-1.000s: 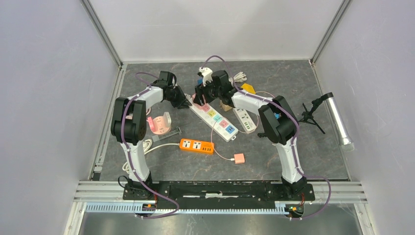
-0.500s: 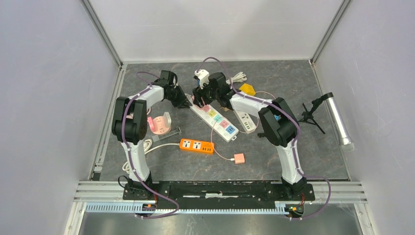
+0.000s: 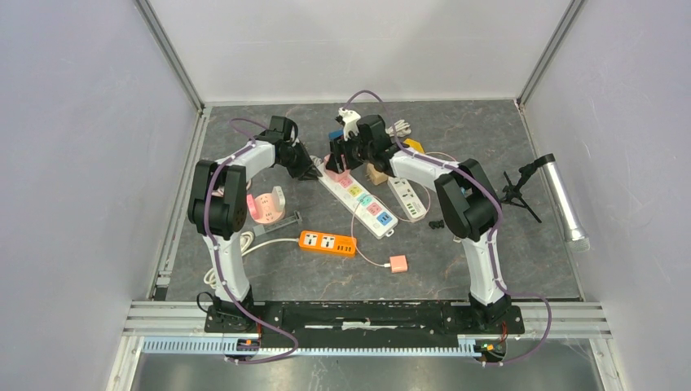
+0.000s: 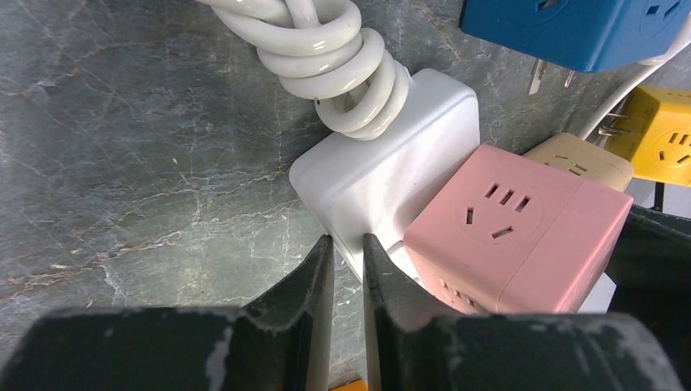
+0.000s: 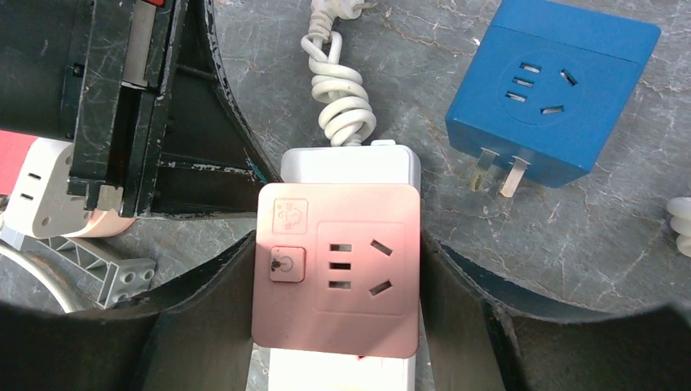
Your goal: Pull the plug off the socket
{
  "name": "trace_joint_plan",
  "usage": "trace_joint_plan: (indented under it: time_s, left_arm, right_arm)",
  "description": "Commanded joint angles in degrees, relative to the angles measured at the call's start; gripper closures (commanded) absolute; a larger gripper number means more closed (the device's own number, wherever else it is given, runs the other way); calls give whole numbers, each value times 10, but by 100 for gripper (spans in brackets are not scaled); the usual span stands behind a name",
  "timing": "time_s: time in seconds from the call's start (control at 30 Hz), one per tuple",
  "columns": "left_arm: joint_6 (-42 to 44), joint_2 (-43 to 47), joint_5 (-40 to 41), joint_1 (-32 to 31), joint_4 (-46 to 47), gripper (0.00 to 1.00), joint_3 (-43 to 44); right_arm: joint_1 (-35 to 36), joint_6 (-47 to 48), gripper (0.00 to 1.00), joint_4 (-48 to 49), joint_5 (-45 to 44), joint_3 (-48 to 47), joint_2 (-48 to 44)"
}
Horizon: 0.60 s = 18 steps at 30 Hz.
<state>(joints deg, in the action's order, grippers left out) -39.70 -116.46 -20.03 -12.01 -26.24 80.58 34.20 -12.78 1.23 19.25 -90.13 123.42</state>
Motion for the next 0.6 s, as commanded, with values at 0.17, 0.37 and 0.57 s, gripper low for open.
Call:
trace_joint_plan:
  time_s: [0.17, 0.37, 0.57]
  left_arm:
    - [25, -56, 71, -7, -55, 76, -24]
    - [31, -57, 74, -7, -60, 78, -28]
    - [31, -59, 73, -7, -59, 79, -31]
  right_arm:
    - [45, 72, 100, 35, -13, -33, -58]
    - [27, 6, 100, 29, 15, -58, -64]
    - [1, -101, 100, 10, 40, -85, -46]
